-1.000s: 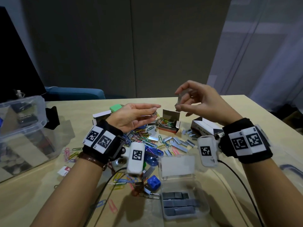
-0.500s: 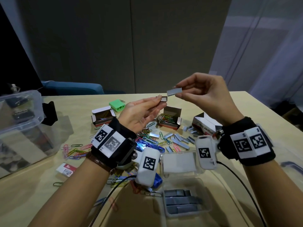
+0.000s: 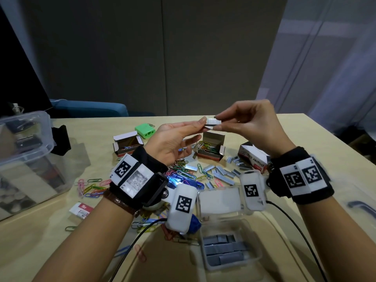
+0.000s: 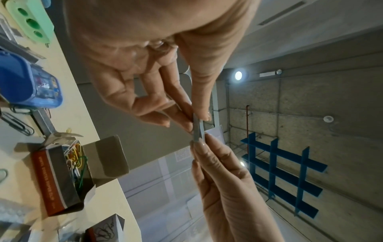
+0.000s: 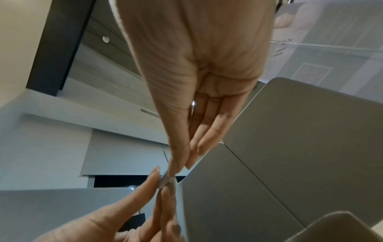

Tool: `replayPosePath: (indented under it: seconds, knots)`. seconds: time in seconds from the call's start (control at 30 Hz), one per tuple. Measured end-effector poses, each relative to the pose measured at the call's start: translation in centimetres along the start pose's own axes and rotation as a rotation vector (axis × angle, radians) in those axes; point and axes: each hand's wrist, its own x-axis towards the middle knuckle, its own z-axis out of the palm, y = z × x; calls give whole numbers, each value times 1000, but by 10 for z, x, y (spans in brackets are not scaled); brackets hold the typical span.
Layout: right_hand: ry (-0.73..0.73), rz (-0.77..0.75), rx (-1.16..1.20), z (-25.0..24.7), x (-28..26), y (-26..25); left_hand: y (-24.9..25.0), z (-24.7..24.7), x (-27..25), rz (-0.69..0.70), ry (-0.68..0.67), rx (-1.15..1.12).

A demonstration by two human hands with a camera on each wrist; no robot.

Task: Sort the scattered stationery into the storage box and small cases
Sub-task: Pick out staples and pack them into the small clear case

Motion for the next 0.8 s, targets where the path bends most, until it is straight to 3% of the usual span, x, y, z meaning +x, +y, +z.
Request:
replayPosePath:
  seconds: [0.3,0.43,0.67,0.8]
  knots:
    - [-51,5,-15,2,-3,-11,-2,5,0,109,49,-114]
    - [10,-84,-201,8,-3,-14,-2,7,-3,101,34,-133]
    - [72,-193,-459,8,-3,-15,-1,7,-7,197,120,187]
    - [70,-220,-569,10,-4,-16,-2,7,-6,283,138,249]
